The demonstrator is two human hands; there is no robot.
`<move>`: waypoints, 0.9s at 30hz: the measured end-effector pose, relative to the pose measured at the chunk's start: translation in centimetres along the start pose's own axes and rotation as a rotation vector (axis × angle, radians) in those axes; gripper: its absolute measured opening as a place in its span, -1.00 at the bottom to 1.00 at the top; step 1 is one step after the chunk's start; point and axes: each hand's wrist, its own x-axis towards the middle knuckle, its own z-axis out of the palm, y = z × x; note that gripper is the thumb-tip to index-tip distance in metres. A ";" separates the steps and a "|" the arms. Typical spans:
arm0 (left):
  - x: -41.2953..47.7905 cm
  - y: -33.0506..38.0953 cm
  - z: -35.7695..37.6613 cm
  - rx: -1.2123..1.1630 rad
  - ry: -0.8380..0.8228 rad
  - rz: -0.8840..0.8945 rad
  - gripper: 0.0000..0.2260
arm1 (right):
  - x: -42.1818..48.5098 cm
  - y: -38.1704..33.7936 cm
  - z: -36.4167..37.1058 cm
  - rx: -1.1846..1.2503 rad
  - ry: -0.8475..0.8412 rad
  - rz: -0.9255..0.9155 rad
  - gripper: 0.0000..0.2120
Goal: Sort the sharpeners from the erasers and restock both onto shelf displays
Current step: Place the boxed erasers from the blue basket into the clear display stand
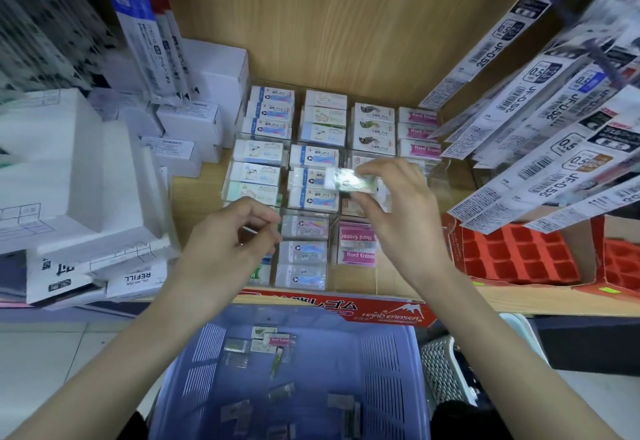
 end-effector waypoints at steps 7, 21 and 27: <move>0.1 -0.3 1.0 0.056 -0.030 0.021 -0.83 | -0.8 3.6 -4.5 -0.139 -0.036 0.183 -0.67; -1.6 0.7 5.5 0.246 -0.223 0.307 -0.88 | -0.3 7.7 -4.8 -0.436 -0.249 0.192 -0.66; -1.4 0.2 5.2 0.259 -0.235 0.312 -0.90 | 1.3 8.1 -3.6 -0.519 -0.375 0.271 -0.86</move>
